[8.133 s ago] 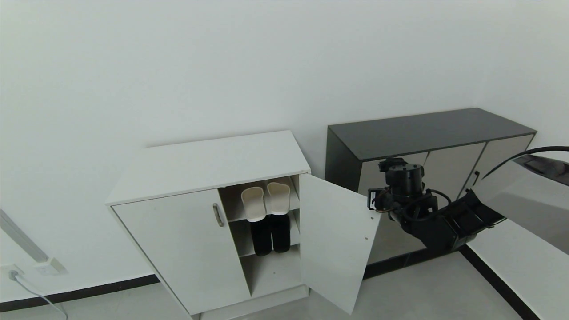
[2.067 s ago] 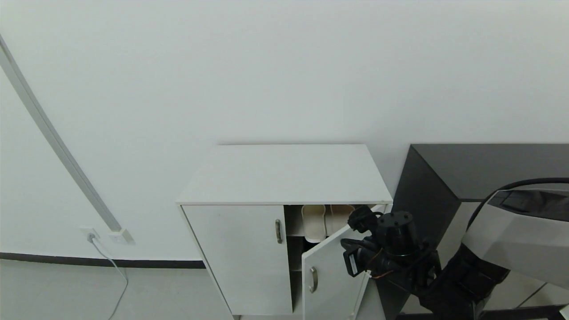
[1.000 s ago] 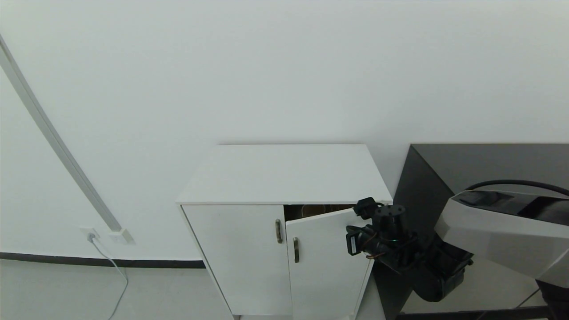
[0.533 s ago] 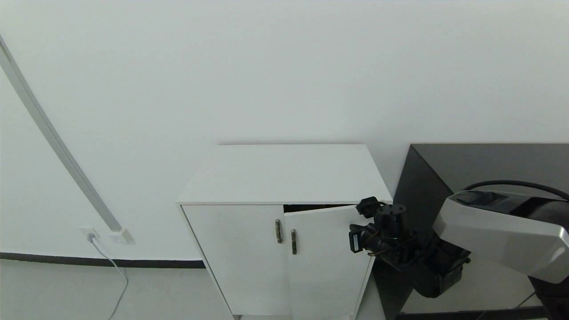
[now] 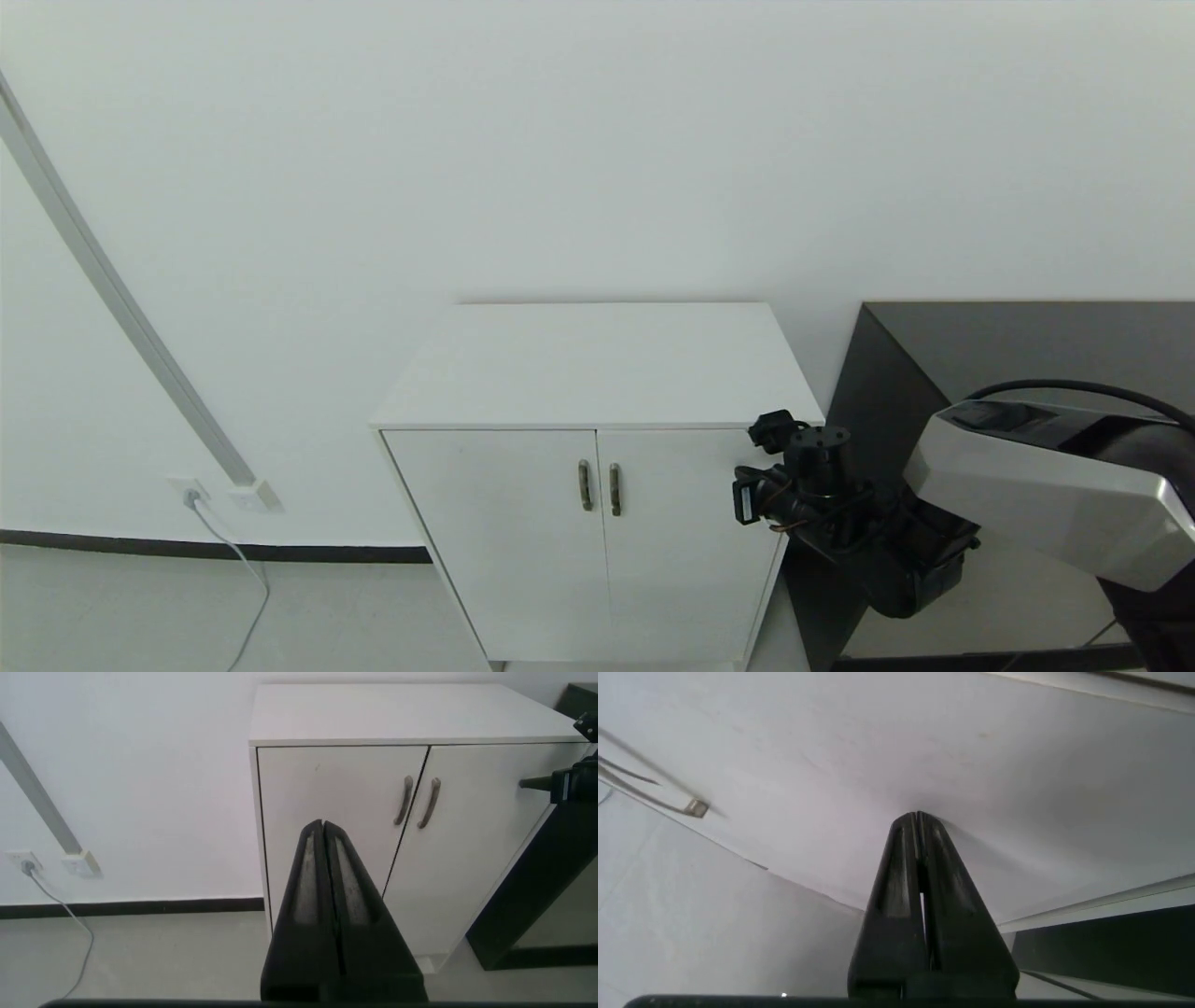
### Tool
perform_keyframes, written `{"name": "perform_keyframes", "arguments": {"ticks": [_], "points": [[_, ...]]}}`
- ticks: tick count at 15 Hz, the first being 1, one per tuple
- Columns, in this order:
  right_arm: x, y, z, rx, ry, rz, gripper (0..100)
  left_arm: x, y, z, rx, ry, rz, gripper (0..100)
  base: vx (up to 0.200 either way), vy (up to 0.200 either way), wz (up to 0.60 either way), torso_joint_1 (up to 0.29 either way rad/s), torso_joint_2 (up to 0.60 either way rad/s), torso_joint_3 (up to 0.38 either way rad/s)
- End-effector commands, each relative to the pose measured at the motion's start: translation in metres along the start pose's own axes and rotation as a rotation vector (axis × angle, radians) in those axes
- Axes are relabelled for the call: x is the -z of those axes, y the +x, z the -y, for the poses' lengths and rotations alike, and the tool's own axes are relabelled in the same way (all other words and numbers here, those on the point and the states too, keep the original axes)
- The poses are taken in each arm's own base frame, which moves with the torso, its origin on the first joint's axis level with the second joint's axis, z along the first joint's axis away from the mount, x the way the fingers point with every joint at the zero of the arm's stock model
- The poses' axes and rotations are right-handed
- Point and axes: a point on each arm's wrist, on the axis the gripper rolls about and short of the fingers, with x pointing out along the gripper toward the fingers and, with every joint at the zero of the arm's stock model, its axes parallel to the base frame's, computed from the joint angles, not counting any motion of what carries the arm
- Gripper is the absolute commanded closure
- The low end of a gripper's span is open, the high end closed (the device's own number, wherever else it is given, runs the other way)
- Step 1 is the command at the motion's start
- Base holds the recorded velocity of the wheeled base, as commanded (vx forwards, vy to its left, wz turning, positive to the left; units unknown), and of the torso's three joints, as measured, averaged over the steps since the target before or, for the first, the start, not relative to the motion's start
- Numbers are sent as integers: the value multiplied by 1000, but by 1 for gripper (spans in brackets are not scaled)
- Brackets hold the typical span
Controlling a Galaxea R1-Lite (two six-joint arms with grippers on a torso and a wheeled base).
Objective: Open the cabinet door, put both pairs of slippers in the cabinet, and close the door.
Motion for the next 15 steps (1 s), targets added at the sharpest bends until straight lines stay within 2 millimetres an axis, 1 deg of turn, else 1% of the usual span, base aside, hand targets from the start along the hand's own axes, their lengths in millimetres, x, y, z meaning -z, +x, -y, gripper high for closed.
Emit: {"name": "perform_keyframes", "arguments": {"ticks": [1, 7, 8, 9, 11, 12, 13, 15], "points": [[2, 2, 1, 3, 0, -4, 100, 0, 0, 0, 0, 0, -1, 100, 0, 0, 0, 0, 0, 0], [2, 2, 2, 6, 1, -1, 100, 0, 0, 0, 0, 0, -1, 100, 0, 0, 0, 0, 0, 0], [0, 1, 1, 6, 1, 2, 100, 0, 0, 0, 0, 0, -1, 100, 0, 0, 0, 0, 0, 0], [-7, -4, 0, 11, 2, 21, 100, 0, 0, 0, 0, 3, -1, 100, 0, 0, 0, 0, 0, 0], [-30, -24, -1, 24, 11, 95, 100, 0, 0, 0, 0, 3, -1, 100, 0, 0, 0, 0, 0, 0], [-42, -40, 2, 27, 13, 121, 100, 0, 0, 0, 1, 3, -1, 100, 0, 0, 0, 0, 0, 0], [-53, -57, 7, 34, 21, 143, 100, 0, 0, 0, 1, 3, -1, 100, 0, 0, 0, 0, 0, 0], [-63, -89, 24, 73, 33, 157, 100, 0, 0, 0, 1, 3, -1, 100, 0, 0, 0, 0, 0, 0]]}}
